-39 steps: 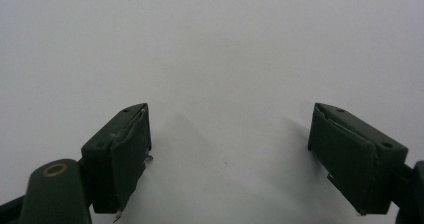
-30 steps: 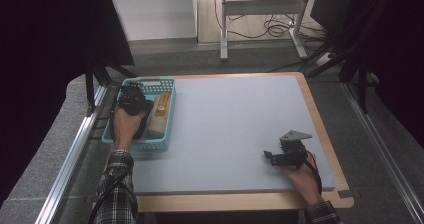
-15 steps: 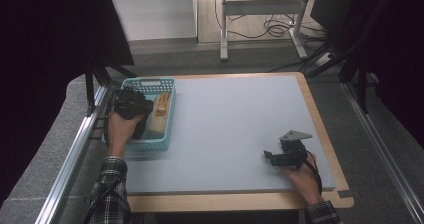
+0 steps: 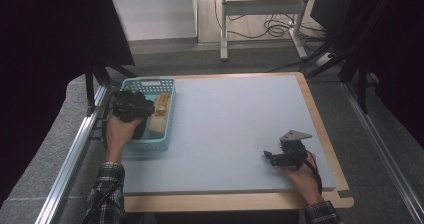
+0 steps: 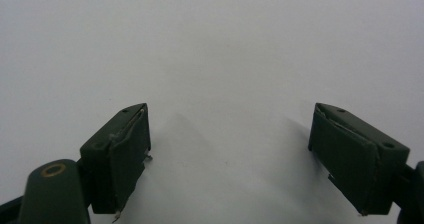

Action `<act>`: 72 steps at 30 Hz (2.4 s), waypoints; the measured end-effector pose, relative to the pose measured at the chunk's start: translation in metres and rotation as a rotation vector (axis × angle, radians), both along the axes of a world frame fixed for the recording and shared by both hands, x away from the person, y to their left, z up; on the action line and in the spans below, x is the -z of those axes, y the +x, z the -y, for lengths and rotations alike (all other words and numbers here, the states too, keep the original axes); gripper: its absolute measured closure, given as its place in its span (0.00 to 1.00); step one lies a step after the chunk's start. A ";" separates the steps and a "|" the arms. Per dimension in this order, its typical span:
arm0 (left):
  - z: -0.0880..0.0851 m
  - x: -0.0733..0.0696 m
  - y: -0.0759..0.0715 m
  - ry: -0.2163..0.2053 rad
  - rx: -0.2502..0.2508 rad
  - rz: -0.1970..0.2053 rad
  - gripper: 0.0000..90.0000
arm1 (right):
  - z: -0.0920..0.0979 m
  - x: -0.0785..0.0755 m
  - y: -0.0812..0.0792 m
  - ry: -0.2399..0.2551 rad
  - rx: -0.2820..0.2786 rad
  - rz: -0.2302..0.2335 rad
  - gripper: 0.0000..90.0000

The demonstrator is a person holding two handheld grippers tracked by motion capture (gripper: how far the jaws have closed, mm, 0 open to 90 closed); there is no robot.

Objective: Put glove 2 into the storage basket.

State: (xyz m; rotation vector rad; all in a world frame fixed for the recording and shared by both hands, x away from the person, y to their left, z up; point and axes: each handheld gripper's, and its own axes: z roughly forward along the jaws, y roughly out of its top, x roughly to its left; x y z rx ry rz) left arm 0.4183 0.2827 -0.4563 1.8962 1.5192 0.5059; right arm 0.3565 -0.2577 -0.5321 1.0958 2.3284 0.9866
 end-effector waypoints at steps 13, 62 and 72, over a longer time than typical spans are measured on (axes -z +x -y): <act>0.008 -0.009 -0.016 0.015 0.037 0.041 0.02 | 0.000 0.000 0.000 -0.004 0.000 0.001 0.18; 0.087 -0.021 -0.054 0.031 0.255 0.094 0.01 | -0.001 0.000 0.000 -0.006 -0.001 0.004 0.18; 0.104 -0.017 -0.055 0.022 0.290 0.101 0.01 | -0.001 0.000 0.000 -0.007 -0.001 0.005 0.18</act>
